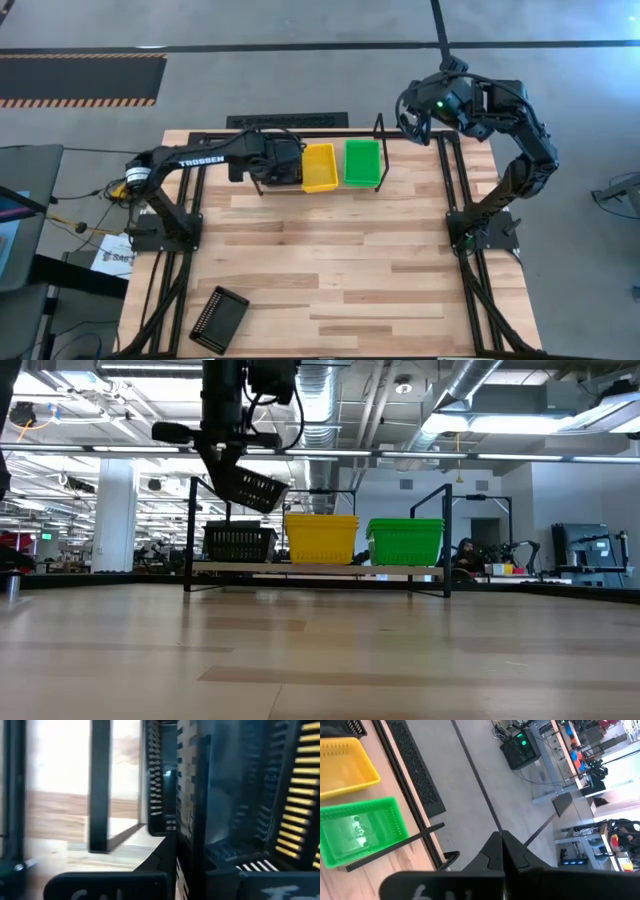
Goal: Stack baskets on shelf by color
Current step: Stack the top black bin on top of the black bin on the shelf
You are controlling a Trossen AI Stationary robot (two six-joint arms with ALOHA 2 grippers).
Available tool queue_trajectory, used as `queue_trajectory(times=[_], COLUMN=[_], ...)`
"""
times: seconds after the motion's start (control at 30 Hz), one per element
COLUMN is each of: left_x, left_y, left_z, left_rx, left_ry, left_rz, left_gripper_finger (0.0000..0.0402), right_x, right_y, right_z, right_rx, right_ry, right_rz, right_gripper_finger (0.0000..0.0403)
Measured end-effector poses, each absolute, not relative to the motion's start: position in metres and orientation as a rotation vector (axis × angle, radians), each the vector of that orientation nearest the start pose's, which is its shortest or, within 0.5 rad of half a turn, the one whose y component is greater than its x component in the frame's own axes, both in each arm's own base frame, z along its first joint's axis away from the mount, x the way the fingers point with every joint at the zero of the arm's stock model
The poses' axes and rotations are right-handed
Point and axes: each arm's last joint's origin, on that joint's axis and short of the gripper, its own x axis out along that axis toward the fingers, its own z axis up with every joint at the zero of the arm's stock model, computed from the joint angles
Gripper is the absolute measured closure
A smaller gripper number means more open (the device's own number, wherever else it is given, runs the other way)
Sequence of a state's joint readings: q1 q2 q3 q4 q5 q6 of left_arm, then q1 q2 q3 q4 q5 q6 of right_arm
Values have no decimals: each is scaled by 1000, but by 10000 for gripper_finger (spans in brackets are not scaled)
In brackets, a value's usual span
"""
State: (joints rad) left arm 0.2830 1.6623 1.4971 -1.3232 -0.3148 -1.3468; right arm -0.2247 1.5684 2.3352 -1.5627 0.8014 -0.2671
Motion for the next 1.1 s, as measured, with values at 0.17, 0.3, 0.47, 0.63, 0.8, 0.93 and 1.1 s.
queue_trajectory(times=[0.17,0.3,0.47,0.63,0.8,0.93,1.1], left_x=[287,284,280,278,277,273,273], left_y=[110,126,133,134,133,131,130], left_z=[284,284,283,282,271,255,248], left_rx=[-1043,-1053,-1067,-1074,-1080,-1119,-1128], left_ry=[921,897,917,953,983,1038,1018], left_rz=[1387,1382,1390,1386,1389,1383,1374], left_gripper_finger=[401,401,401,401,401,401,401], right_x=[204,203,200,198,197,197,198], right_y=[-75,-80,-86,-90,-92,-92,-92], right_z=[517,517,517,517,517,517,517], right_rx=[-449,-421,-413,-403,-396,-395,-398], right_ry=[936,942,955,960,961,961,962], right_rz=[-859,-833,-850,-868,-876,-874,-868], right_gripper_finger=[402,402,402,402,402,402,402])
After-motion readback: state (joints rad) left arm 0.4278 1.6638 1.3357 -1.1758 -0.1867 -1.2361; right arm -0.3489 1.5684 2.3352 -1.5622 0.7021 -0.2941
